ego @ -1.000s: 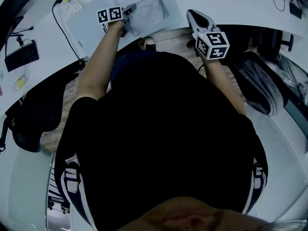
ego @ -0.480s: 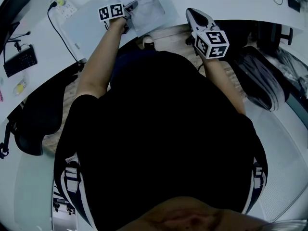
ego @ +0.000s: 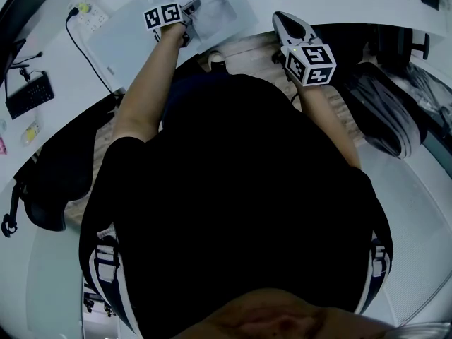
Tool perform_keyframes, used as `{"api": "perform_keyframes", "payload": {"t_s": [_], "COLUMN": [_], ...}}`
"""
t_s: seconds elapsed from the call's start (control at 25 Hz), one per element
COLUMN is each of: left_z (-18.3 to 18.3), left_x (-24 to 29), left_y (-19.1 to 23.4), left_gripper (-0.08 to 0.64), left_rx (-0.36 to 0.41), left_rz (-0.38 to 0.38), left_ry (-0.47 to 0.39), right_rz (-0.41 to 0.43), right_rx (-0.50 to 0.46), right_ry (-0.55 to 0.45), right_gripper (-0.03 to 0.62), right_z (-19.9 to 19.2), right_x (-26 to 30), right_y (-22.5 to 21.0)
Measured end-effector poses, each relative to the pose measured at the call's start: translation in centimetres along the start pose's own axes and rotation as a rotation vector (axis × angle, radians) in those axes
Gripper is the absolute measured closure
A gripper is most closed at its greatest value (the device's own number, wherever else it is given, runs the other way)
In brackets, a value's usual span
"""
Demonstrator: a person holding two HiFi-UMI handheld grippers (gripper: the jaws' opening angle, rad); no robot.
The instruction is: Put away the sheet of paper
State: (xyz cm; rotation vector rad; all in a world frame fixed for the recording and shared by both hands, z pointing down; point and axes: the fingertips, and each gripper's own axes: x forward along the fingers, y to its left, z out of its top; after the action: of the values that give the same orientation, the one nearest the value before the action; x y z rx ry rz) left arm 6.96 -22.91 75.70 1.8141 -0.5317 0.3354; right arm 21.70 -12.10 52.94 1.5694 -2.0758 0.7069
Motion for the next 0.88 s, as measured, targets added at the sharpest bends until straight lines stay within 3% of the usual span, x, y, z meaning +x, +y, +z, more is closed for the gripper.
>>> {"api": "perform_keyframes", "payload": {"t_s": [0.88], "left_z": [-0.2], "left_x": [0.9], "left_y": [0.4], "left_gripper": [0.538], "left_rx": [-0.014], "left_rz": [0.032], "left_ry": [0.011], "right_rz": [-0.024], "right_rx": [0.013], "right_ry": [-0.009], "right_gripper": [0.577], "right_z": [-0.5], "right_x": [-1.4], "right_y": [-1.3]}}
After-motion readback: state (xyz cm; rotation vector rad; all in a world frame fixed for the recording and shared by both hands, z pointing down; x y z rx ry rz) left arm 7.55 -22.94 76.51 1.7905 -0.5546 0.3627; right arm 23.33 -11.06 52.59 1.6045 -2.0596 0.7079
